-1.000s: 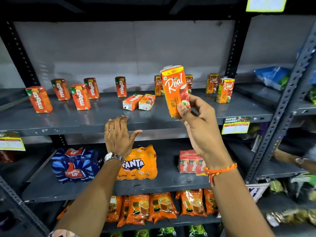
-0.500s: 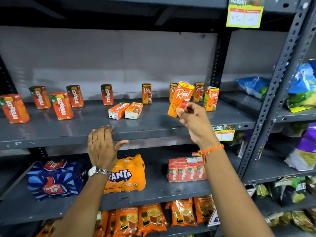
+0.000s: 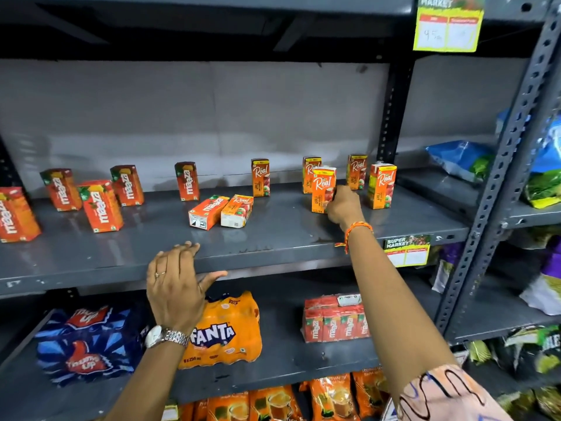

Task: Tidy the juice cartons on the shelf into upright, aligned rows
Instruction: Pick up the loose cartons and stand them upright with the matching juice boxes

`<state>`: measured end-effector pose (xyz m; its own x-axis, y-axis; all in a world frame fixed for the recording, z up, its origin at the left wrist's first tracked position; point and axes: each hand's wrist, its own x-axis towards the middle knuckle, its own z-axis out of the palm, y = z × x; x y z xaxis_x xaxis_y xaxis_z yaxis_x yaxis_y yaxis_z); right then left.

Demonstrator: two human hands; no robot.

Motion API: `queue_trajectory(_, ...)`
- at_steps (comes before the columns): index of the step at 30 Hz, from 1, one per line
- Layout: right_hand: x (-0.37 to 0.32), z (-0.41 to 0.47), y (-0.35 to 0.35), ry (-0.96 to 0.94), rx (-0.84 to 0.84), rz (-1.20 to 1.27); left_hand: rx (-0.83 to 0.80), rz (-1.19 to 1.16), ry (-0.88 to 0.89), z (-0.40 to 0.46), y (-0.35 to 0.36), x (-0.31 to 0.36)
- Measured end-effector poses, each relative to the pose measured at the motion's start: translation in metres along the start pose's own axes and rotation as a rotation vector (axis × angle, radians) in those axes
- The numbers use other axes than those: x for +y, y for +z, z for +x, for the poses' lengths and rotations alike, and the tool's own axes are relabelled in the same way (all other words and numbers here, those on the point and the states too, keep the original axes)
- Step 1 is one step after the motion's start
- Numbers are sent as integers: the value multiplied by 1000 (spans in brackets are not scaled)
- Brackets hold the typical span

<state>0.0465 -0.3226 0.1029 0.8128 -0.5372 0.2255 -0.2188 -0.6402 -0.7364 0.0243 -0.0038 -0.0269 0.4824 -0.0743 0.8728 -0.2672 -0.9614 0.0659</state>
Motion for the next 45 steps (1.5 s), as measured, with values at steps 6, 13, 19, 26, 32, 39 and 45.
queue_trajectory(6,1,1,0,-3,-20,-31,15,-20,0,1,1,-2)
queue_trajectory(13,-16,-65,18,-264,249,-74,12,-20,-7,2,-2,-1)
queue_trajectory(19,-59,-85,63,-321,-106,45,-1,-19,-9,2,-4,-1)
queue_trajectory(26,-94,-73,96,-264,-220,-107,-30,-13,-8,3,-6,-2)
queue_trajectory(32,-93,-58,115,-152,-344,-110,-48,48,131,2,-9,-18)
queue_trajectory(39,-107,-50,124,-169,-408,14,-10,28,106,0,-11,-45)
queue_trajectory(45,-132,-71,104,-160,-408,203,-4,33,94,-2,-9,-45)
